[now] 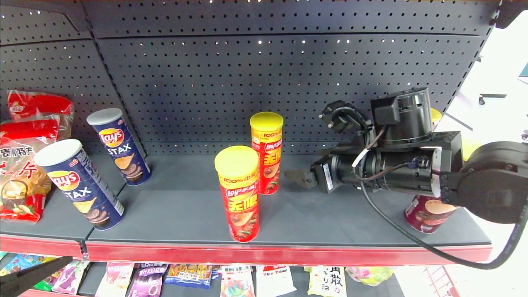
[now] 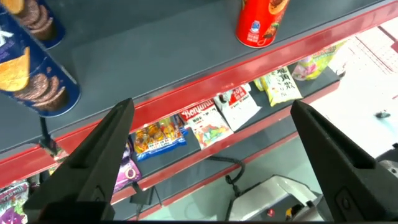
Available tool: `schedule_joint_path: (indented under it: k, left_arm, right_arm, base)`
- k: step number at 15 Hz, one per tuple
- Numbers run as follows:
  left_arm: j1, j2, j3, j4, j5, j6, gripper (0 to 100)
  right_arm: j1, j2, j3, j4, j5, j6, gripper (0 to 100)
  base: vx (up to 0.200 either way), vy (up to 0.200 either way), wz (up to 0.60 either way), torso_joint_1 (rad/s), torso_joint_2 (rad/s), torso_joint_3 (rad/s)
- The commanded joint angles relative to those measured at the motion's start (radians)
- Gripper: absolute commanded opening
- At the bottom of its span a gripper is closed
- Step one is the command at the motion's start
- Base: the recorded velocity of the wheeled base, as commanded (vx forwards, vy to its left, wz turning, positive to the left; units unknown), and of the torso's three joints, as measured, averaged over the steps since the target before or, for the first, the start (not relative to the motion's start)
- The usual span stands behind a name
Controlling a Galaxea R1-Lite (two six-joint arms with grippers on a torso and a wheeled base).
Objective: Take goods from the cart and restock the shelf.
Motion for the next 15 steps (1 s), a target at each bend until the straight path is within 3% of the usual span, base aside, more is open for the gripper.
schedule_joint_path:
  k: [1,6,8,15]
  left_arm:
    - [-0.01,0.059,-0.018,0.0,-0.006,0.0,100]
    - [-0.016,0.144,-0.037,-0.006,-0.006,0.001,100]
    - [-0.016,0.187,-0.037,-0.034,-0.006,0.02,100]
    - [-0.016,0.251,-0.041,-0.124,-0.008,0.035,100]
  right_arm:
    - [0.014,-0.055,0.042,-0.001,0.003,0.0,100]
    - [0.067,-0.211,0.204,-0.001,0.006,-0.006,100]
    - [0.074,-0.254,0.254,-0.001,0.003,-0.007,100]
    - [0.074,-0.271,0.266,-0.001,0.003,-0.006,100]
  base:
    - [0.0,0.0,0.0,0.0,0.0,0.0]
    - [0.0,0.0,0.0,0.0,0.0,0.0]
    - [0.0,0.0,0.0,0.0,0.0,0.0]
    - [0.0,0.0,0.0,0.0,0.0,0.0]
